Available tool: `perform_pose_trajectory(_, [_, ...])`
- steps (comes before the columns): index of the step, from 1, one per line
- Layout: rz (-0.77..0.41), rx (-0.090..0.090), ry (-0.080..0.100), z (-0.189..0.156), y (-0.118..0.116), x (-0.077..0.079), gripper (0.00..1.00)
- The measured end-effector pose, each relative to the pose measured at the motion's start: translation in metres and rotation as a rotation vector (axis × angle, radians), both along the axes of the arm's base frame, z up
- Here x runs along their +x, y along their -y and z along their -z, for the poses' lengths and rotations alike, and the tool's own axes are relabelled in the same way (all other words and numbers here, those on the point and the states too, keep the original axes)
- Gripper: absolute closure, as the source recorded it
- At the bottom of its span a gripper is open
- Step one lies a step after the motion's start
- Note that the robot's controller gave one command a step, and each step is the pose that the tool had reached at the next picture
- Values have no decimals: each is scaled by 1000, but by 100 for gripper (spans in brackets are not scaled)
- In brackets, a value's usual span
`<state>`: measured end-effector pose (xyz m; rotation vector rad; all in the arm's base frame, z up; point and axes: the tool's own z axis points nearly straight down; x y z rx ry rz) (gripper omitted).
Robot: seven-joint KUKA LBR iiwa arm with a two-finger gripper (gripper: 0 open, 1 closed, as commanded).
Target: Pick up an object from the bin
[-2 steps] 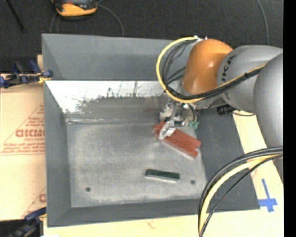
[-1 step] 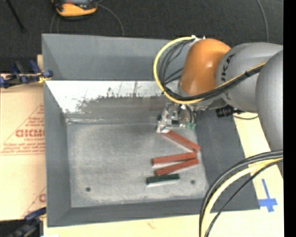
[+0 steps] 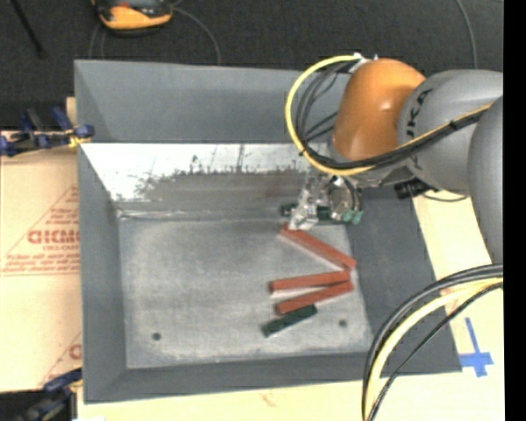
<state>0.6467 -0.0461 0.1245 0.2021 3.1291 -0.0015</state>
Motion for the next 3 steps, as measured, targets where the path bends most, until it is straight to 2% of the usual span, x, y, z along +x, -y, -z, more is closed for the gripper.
perform_pose_trajectory(1, [236,3,-3,-25,-6,-83,0])
perform_pose_trajectory(2, [236,2,-3,-24,-6,-83,0])
perform_pose_trajectory(3, [296,6,22,41,-11,-90,100])
